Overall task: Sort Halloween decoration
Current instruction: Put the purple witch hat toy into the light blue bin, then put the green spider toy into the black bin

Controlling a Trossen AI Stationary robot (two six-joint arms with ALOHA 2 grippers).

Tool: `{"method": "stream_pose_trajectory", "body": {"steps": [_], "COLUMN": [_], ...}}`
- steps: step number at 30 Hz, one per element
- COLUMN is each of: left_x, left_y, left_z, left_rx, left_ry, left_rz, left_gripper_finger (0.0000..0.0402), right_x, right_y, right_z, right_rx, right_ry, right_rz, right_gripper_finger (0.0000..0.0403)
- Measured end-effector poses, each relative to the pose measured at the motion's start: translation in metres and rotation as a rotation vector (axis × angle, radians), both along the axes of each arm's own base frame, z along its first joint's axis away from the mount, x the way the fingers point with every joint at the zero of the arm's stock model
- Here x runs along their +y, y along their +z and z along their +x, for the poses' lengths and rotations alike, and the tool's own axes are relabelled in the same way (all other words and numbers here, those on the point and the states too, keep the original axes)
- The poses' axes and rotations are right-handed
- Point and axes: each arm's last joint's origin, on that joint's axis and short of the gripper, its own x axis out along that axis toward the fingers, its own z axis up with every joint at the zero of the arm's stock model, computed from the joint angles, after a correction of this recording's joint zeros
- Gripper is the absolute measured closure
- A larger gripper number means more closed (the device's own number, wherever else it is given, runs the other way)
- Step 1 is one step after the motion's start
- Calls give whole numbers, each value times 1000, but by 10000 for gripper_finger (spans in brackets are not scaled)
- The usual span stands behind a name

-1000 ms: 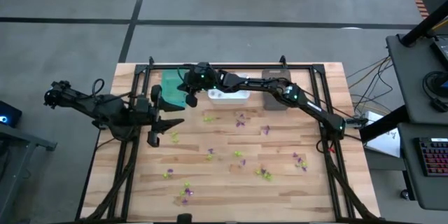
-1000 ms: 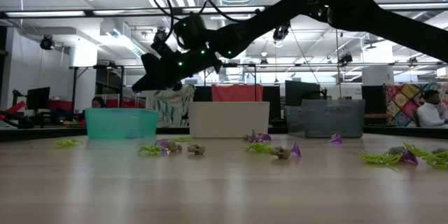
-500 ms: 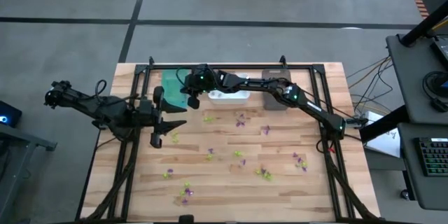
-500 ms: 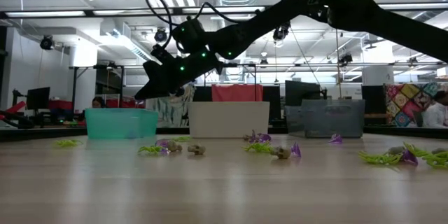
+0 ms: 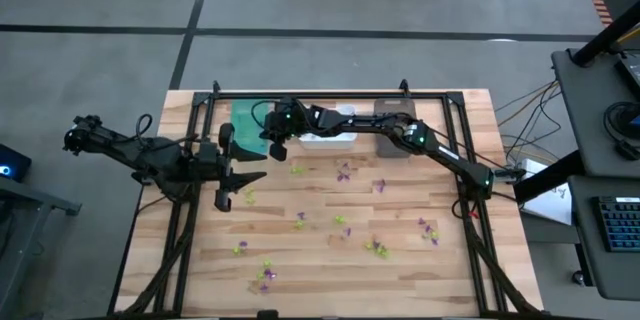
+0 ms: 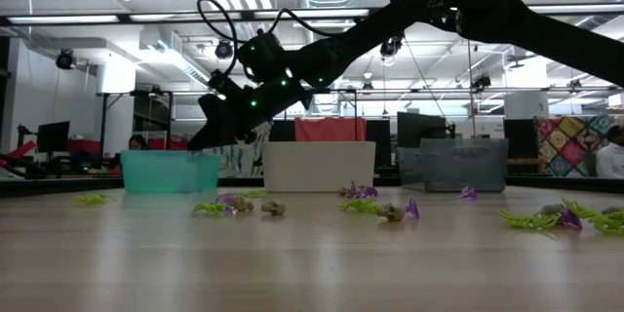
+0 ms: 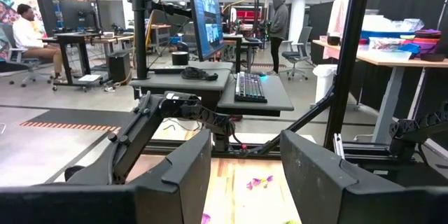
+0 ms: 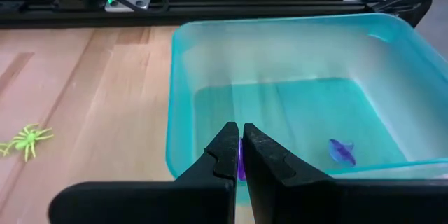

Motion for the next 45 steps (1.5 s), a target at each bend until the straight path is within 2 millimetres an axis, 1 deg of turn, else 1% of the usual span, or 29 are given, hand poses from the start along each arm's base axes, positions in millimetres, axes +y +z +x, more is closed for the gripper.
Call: {"method": "stream_pose_trajectory", "body": {"steps": [13,16,24,26,27,30,35,42,45], "left_x": [0,0,0,0,0,-1,-1,-5,-8], "left_y": [0,0,0,0,-1,-5,-10,-23,-33], "left_z": [0,0,0,0,1,2,2,10,17], "left_rx": [0,0,0,1,3,14,30,117,186], "left_ry": [0,0,0,0,0,-1,-3,-4,5], "left_rz": [0,0,0,-3,-5,-16,-58,-129,-167], "left_gripper_finger": [246,246,246,246,246,246,246,246,246], "right_x": [2,2,2,3,4,9,32,77,97], "right_y": [1,1,2,5,8,27,66,115,127], "right_z": [1,1,1,0,-1,-8,-30,-80,-102], "right_rx": [-8,-9,-16,-2,3,44,212,520,656], "right_ry": [6,5,-4,-8,-8,-3,48,133,134], "right_rz": [-7,-3,12,25,32,55,67,117,174], "right_gripper_finger": [389,374,314,304,300,294,303,326,333]}}
